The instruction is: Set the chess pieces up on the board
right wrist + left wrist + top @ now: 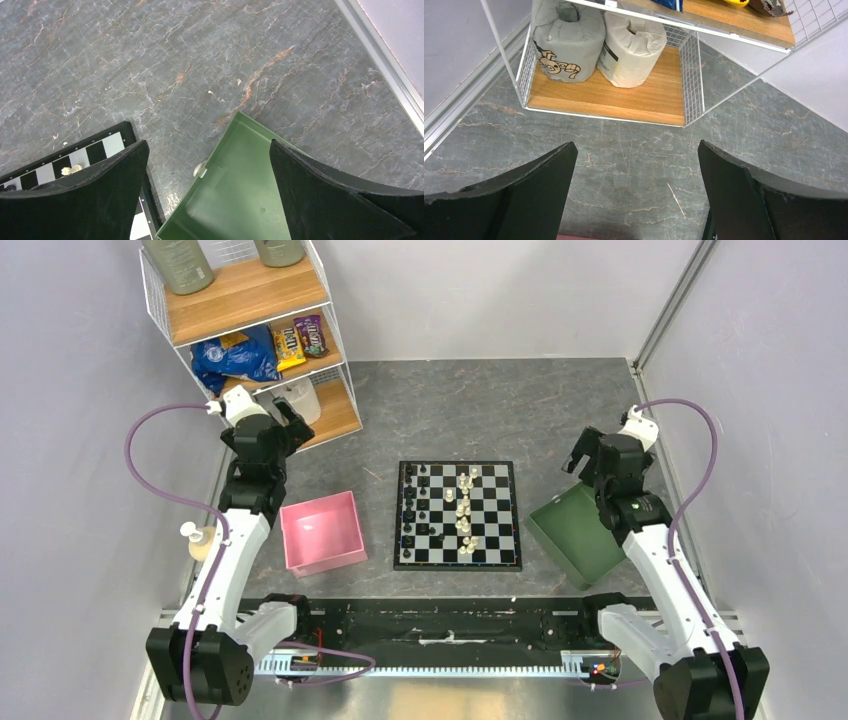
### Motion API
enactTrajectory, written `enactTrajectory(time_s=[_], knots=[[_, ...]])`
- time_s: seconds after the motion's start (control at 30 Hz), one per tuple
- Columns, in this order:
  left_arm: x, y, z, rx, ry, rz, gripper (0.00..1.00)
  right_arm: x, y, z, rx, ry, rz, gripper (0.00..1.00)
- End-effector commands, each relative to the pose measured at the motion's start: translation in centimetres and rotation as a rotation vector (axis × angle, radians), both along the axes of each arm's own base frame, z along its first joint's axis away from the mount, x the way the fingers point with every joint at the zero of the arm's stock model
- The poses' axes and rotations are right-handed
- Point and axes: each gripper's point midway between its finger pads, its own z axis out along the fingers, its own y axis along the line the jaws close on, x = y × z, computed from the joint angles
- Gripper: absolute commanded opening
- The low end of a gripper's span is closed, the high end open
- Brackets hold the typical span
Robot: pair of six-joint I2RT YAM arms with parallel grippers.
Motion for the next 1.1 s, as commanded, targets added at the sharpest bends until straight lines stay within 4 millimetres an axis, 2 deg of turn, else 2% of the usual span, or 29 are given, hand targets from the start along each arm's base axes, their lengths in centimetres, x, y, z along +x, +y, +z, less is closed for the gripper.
enactTrajectory(time_s=[0.0, 0.03, 0.17, 0.37, 0.5, 0.63, 0.73, 0.9, 1.0, 1.07], knots=[[-0.4, 1.9, 1.4, -0.017, -0.048, 0.132, 1.00, 0.8, 1.1, 1.2, 0.031, -0.020, 0.050, 0.99], [-0.7, 2.4, 0.9, -0.028, -0.040, 0.171, 1.00, 1.1, 1.4, 1.0, 0.037, -0.019, 0.066, 0.99], [-0.6, 2.1, 0.3, -0.027, -0.013, 0.150, 1.00, 1.7, 2.4, 0.6, 0.053, 0.022, 0.118, 0.99], [1.1, -1.3, 0.5, -0.059, -0.028, -0.048, 1.00, 2.2, 4.5, 0.1, 0.100, 0.074, 0.219, 0.99], [2.5, -2.9, -0.8, -0.078, 0.035, -0.134, 1.00, 2.1, 6.5, 0.5, 0.135, 0.084, 0.344, 0.99], [3.3, -3.7, -1.8, -0.067, 0.084, -0.163, 1.00, 1.8, 6.8, 0.7, 0.141, 0.130, 0.359, 0.99], [3.3, -4.2, -1.5, -0.008, 0.091, -0.154, 1.00, 1.7, 6.6, 0.6, 0.138, 0.155, 0.345, 0.99], [3.3, -4.1, -0.9, 0.080, 0.113, -0.108, 1.00, 1.7, 4.5, 1.6, 0.118, 0.095, 0.204, 0.99], [3.8, -4.3, 0.1, 0.075, 0.099, -0.109, 1.00, 1.6, 5.9, 2.3, 0.165, 0.087, 0.273, 0.99], [4.2, -4.5, 0.7, 0.064, 0.087, -0.112, 1.00, 1.4, 7.2, 2.0, 0.196, 0.121, 0.339, 0.99]])
